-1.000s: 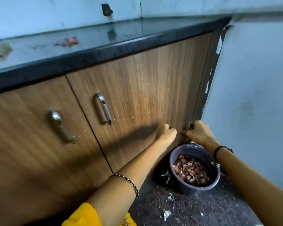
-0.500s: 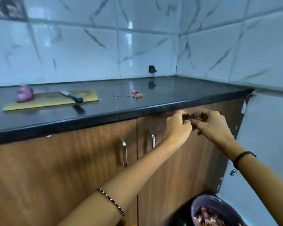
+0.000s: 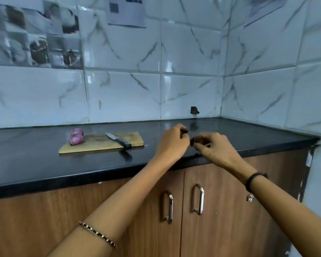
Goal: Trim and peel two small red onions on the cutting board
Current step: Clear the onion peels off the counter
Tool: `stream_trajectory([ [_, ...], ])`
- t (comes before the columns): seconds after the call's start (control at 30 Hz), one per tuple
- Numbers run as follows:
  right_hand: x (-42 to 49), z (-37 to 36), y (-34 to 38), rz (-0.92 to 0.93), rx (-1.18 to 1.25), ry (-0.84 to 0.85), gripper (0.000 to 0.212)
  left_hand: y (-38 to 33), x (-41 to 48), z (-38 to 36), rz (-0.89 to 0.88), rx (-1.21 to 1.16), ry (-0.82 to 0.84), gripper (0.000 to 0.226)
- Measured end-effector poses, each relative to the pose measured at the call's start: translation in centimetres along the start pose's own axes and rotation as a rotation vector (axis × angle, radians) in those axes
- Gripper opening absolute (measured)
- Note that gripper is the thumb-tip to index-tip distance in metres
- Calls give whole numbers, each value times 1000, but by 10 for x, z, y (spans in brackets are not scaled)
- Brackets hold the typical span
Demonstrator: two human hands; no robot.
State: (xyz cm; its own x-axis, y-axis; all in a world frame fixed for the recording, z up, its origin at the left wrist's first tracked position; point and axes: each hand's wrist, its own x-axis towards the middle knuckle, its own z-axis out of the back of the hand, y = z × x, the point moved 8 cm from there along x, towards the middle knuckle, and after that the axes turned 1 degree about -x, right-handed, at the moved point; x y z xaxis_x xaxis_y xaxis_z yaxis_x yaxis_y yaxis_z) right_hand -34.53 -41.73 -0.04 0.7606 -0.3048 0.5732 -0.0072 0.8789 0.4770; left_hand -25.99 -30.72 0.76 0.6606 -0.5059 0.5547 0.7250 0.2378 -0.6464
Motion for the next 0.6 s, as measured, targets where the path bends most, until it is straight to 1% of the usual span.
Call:
stream_trajectory([
  [0.13, -2, -44, 42, 163, -44, 247, 34, 37, 13, 54, 44, 391, -90, 32],
  [0.2, -6, -66, 58, 232, -79, 368, 41, 53, 17, 77, 59, 531, -129, 32],
  [0.27, -6, -86, 68, 259, -122, 467, 47, 66, 22, 94, 63, 634, -149, 30],
  [0.33, -2, -104, 71, 262, -160, 547, 50, 76, 25, 103, 55, 685, -140, 29],
  [0.43, 12, -127, 68, 233, -236, 637, 52, 87, 26, 101, 35, 760, -81, 28],
  [0.5, 23, -134, 63, 193, -285, 670, 54, 95, 26, 95, 18, 802, -56, 27],
  [0.6, 35, -139, 57, 137, -311, 708, 56, 102, 26, 88, 6, 801, -25, 25],
])
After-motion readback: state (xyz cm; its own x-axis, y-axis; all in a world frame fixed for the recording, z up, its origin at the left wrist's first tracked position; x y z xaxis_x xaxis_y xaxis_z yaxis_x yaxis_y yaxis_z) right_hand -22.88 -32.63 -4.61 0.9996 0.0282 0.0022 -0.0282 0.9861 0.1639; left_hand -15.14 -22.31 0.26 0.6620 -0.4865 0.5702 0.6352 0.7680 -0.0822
